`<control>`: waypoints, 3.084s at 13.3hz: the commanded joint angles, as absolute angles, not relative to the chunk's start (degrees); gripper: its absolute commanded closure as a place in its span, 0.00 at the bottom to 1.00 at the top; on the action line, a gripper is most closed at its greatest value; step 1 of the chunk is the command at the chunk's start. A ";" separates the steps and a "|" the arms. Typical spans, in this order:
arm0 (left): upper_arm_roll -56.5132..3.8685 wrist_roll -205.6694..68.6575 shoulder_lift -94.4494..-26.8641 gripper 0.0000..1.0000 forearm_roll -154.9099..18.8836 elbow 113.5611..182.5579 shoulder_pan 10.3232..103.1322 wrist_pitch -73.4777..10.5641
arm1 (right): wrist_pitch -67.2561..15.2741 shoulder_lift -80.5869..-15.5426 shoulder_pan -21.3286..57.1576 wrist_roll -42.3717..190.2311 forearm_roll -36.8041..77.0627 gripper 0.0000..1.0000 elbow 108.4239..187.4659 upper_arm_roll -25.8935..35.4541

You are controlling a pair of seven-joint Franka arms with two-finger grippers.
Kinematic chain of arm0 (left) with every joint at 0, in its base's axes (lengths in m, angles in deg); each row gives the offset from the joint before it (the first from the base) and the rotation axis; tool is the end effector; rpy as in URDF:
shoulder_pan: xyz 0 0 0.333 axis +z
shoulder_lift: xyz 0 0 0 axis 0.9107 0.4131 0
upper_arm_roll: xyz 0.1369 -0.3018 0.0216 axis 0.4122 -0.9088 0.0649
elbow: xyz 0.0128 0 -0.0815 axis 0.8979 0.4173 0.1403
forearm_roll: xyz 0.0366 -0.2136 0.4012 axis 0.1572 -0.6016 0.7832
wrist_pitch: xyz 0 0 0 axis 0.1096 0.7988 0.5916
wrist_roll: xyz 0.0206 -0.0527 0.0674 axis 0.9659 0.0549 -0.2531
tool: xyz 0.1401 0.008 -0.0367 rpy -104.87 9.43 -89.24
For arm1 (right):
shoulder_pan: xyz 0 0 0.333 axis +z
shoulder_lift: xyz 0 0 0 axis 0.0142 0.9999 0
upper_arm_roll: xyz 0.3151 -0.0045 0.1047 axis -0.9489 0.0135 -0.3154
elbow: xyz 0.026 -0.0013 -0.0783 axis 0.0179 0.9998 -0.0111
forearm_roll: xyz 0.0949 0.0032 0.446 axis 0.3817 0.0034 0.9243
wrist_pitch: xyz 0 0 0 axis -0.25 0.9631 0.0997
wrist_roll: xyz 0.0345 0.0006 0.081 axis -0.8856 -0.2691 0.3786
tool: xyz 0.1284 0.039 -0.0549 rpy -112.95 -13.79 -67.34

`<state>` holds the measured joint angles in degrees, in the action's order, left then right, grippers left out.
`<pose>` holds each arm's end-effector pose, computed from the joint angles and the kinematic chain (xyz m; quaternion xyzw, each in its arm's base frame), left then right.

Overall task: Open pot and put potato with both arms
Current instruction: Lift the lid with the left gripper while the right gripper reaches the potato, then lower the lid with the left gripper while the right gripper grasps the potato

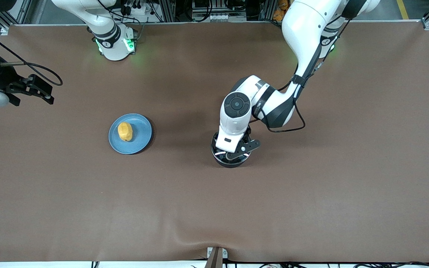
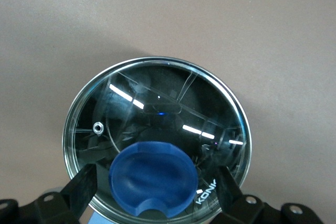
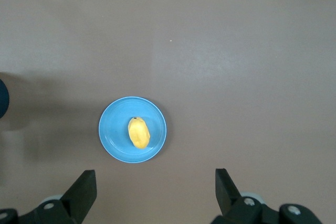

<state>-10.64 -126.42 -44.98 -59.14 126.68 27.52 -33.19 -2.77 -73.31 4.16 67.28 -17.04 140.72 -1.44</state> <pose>0.6094 -0.5154 0.2335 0.9773 0.2114 -0.0166 0.0041 0.6132 0.0436 0.6097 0.9996 0.0219 0.0202 0.0013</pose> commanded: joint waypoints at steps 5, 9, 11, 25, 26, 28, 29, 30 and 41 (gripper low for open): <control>-10.11 -126.83 -44.00 0.21 -60.95 125.43 27.28 -33.12 | -5.03 -73.81 3.89 67.67 -17.77 0.00 144.10 -1.64; -10.11 -126.30 -44.53 0.86 -60.52 125.43 27.28 -33.03 | -7.21 -73.90 3.89 67.67 -17.68 0.00 147.00 -1.72; -10.11 -124.90 -45.49 0.95 -60.25 125.43 27.11 -32.16 | -13.17 -73.81 4.07 67.58 -17.07 0.00 152.17 -1.72; -9.93 -83.61 -62.72 1.00 -60.08 145.44 56.71 -27.99 | -46.57 -60.64 10.83 70.92 -16.98 0.00 175.12 -2.08; -9.93 -83.50 -62.46 1.00 -59.64 148.16 57.42 -30.90 | -48.08 -59.93 11.01 71.01 -16.98 0.00 176.00 -2.08; -9.84 -83.50 -61.24 1.00 -59.37 152.39 58.04 -36.61 | -48.27 -58.70 11.01 71.36 -16.98 0.00 176.71 -2.08; -9.84 -83.41 -60.10 1.00 -59.11 153.80 58.65 -39.42 | -48.27 -58.61 11.10 71.53 -16.98 0.00 177.15 -2.08; -9.76 -83.24 -59.13 1.00 -58.15 154.69 58.66 -41.36 | -48.18 -58.43 11.10 72.84 -16.98 0.00 177.68 -2.16; -9.67 -82.62 -59.30 1.00 -55.86 163.13 58.83 -54.66 | -52.67 -53.08 11.80 74.52 -16.98 0.00 178.83 -2.16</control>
